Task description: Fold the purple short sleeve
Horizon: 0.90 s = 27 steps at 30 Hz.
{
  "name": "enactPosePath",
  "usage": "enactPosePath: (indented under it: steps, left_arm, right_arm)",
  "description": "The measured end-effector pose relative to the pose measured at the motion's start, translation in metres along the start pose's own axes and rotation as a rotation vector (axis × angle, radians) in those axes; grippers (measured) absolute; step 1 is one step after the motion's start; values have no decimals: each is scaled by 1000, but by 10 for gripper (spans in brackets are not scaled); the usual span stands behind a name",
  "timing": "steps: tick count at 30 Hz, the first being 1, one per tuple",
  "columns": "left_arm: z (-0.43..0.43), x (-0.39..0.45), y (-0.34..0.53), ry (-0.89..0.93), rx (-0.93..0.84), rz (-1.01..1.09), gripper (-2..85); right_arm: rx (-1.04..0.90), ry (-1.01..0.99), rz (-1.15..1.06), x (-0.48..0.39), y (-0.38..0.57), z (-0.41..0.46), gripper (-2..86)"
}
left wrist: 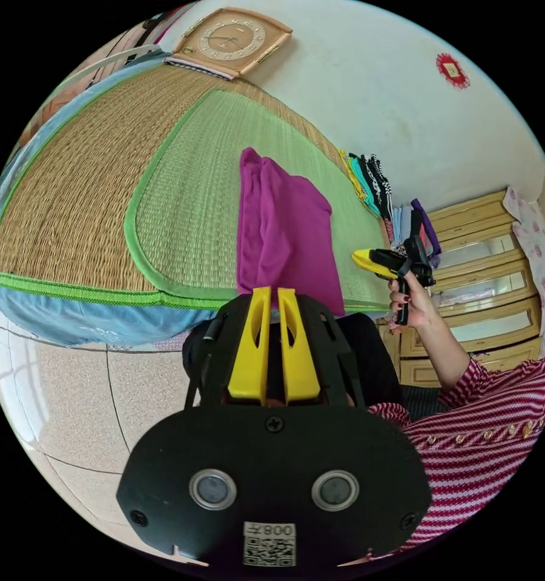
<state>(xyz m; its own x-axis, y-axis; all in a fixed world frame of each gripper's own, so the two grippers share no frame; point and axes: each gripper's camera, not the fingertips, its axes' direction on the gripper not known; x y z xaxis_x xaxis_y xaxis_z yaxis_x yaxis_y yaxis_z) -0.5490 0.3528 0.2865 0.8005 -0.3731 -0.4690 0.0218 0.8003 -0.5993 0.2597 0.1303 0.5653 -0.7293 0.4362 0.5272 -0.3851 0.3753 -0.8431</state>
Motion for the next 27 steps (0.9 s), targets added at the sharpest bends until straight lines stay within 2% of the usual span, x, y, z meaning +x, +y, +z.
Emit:
enactPosePath:
  steps: [5, 10, 16, 20, 23, 27]
  left_arm:
    - [31, 30, -21, -38, 30, 72, 18]
    - [85, 28, -47, -230, -66, 62, 8]
    - [99, 39, -32, -141, -18, 28, 3]
    - [136, 54, -27, -204, -93, 45, 3]
    - [142, 69, -12, -206, -42, 52, 6]
    - [167, 116, 25, -73, -57, 145, 23]
  right_arm:
    - [-39, -73, 35, 19, 36, 11, 30]
    - [-68, -78, 20, 14, 31, 22, 32]
    - [-71, -83, 25, 24, 36, 9, 33]
    - [-74, -109, 63, 40, 38, 4, 34]
    - [-46, -131, 65, 41, 42, -9, 37]
    - [-9, -157, 76, 48, 47, -30, 44]
